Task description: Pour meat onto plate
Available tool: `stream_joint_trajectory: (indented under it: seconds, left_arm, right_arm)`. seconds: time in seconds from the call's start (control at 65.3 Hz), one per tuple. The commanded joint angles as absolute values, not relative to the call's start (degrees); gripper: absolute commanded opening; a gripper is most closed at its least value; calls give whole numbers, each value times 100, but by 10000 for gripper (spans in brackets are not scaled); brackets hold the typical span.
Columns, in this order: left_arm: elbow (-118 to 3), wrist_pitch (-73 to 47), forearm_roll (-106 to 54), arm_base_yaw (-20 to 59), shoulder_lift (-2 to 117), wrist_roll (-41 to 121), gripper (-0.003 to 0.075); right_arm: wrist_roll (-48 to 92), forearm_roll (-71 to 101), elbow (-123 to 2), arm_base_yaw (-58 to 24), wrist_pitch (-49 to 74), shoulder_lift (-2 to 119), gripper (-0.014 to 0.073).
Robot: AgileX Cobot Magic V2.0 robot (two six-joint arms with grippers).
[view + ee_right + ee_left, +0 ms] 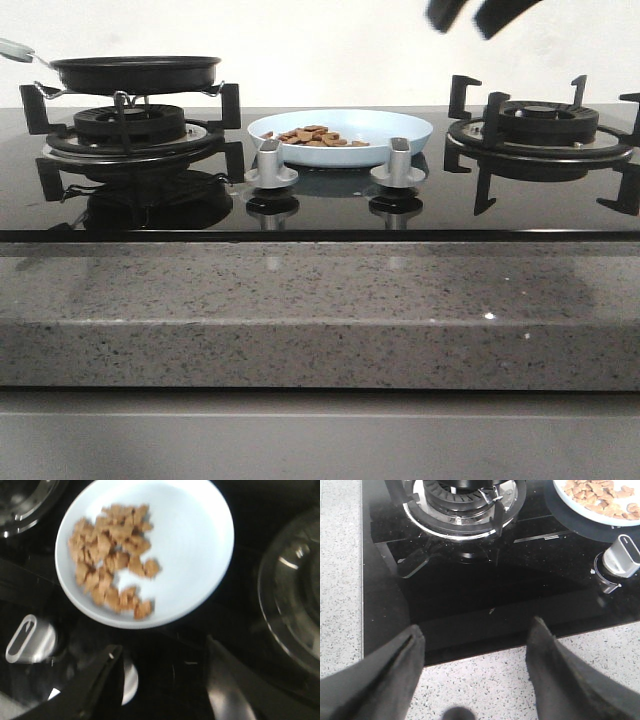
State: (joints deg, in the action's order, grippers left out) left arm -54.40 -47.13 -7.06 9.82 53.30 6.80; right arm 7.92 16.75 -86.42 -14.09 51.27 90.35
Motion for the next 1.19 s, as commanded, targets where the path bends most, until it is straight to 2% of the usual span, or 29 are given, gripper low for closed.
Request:
stream_joint_trajectory:
  seconds: [0.0,0.322,0.643,0.858,1.179]
  left_arm:
    - [-5584,-4351,-758,1034,5278,637,440]
    - [-5584,-4351,-758,1034,5278,637,440]
    - [-5584,-4351,-758,1034,5278,637,440]
    - [-5584,-4351,-758,1034,5278,637,440]
    - [-5584,-4351,-758,1034,5278,637,440]
  right_arm:
    - [858,1481,-8172,-1394,4802,8204,397]
    - [858,1403,-5975,-1394,4893,5779,397]
    - [858,1472,-4746,-1394,5240,3956,397]
    - [858,1496,-4462,-1394,5449,3299,397]
    - [858,1496,-4417,-1394,5574,3203,397]
